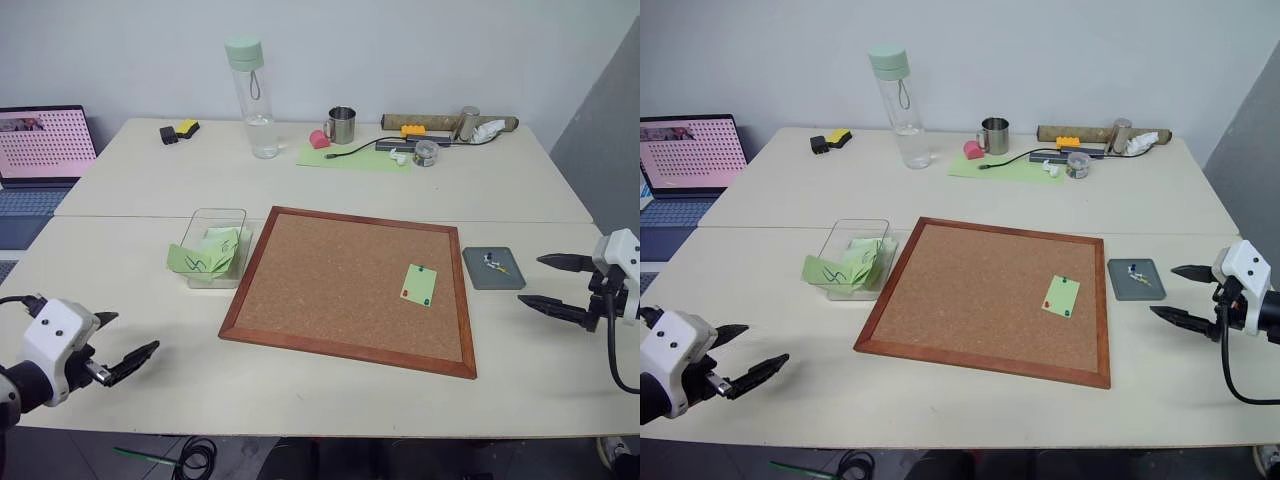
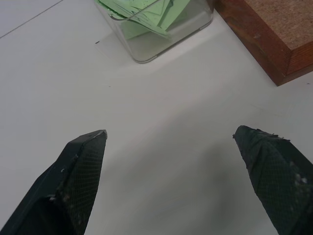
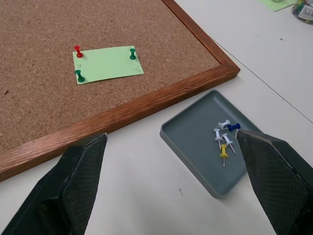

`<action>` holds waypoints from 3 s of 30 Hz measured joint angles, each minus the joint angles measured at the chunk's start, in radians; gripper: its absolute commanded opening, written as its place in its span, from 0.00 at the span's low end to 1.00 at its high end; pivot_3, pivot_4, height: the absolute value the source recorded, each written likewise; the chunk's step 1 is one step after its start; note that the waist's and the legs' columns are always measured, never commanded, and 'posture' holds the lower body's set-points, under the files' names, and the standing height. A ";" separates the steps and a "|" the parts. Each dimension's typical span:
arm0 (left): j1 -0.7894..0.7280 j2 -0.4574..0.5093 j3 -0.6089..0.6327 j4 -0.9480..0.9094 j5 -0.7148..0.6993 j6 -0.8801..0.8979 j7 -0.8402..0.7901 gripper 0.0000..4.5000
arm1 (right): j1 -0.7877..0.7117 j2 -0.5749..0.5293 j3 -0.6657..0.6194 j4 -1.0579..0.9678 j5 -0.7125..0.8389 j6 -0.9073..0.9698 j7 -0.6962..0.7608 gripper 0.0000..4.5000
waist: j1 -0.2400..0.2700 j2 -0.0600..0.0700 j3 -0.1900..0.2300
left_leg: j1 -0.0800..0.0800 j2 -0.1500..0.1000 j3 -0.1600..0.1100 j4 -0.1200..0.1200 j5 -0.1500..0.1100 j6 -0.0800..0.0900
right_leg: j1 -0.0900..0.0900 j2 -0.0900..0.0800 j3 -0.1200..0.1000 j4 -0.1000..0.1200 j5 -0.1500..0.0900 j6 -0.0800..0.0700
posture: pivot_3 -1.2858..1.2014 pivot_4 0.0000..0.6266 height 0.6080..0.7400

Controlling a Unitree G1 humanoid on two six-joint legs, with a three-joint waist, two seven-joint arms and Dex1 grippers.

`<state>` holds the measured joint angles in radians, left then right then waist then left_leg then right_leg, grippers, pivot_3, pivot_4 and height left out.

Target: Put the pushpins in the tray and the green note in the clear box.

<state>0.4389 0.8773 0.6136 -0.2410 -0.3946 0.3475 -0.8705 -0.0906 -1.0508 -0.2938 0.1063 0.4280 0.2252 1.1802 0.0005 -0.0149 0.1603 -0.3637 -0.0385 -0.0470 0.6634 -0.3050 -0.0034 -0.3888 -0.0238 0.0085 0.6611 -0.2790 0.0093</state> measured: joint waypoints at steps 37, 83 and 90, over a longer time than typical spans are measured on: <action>-0.138 -0.005 -0.028 -0.039 -0.028 0.043 -0.072 0.74 | -0.015 0.028 0.000 -0.052 -0.011 0.028 -0.005 1.00 | 0.000 0.000 0.000 | 0.000 0.000 0.000 0.000 0.000 0.000 | 0.000 0.000 0.000 0.000 0.000 0.000 | 0.52 0.24 1.00; -0.872 -0.569 -0.881 0.465 0.265 -0.180 0.096 0.00 | -0.411 0.484 0.356 0.339 -0.260 -0.131 -0.250 0.66 | 0.000 0.000 -0.001 | -0.001 -0.001 0.000 0.007 0.002 -0.004 | 0.000 0.001 0.000 0.005 0.001 0.002 | 0.52 0.24 1.00; -0.858 -0.569 -0.880 0.442 0.273 -0.173 0.097 0.00 | -0.426 0.504 0.355 0.381 -0.270 -0.173 -0.252 0.34 | -0.001 0.000 -0.001 | -0.001 -0.001 -0.001 0.007 0.002 -0.004 | 0.000 0.001 0.000 0.004 0.001 0.002 | 0.52 0.24 1.00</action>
<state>-0.4189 0.3082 -0.2662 0.2014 -0.1220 0.1748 -0.7734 -0.5169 -0.5467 0.0612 0.4871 0.1576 0.0522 0.9277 -0.0009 -0.0149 0.1594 -0.3645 -0.0397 -0.0475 0.6707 -0.3027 -0.0073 -0.3884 -0.0224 0.0087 0.6655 -0.2781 0.0109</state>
